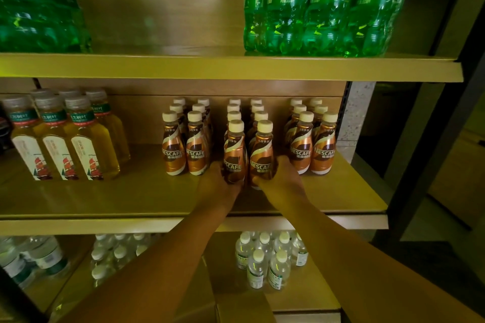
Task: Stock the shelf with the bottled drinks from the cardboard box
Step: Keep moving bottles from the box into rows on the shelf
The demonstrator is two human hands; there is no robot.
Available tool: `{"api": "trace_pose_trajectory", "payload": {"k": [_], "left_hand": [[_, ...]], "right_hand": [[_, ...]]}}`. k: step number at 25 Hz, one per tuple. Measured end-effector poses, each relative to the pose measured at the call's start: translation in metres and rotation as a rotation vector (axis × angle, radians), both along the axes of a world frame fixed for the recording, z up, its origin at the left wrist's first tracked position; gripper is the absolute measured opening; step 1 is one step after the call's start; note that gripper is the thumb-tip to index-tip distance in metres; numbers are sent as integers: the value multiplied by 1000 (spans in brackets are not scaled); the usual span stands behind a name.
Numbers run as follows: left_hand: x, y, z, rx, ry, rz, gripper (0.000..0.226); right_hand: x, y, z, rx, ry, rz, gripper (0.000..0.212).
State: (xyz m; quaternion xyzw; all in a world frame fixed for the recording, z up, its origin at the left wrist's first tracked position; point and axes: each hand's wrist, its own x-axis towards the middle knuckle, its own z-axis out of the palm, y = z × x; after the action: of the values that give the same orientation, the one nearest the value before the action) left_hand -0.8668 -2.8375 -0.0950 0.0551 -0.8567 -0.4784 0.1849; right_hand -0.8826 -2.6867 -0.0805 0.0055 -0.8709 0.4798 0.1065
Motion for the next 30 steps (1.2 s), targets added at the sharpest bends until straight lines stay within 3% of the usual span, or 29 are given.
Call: {"api": "trace_pose_trajectory", "payload": {"k": [13,20,23,25,30], "left_hand": [[-2,6,-5,40,38,94,51],[-1,4,-5,11,9,94,64],[14,14,3,-156,242,220,64],[23,34,15,-265,482,163,52],[35,96,56,-250,490,7,50]], "right_hand": [[-9,2,-5,71,10,53,56],[-13,6,-11,38,-19,54,68],[-7,22,-12,36,-60,61,80],[0,43,-9,71,-33,36,72],[24,107,32,118,69,-54,42]]}}
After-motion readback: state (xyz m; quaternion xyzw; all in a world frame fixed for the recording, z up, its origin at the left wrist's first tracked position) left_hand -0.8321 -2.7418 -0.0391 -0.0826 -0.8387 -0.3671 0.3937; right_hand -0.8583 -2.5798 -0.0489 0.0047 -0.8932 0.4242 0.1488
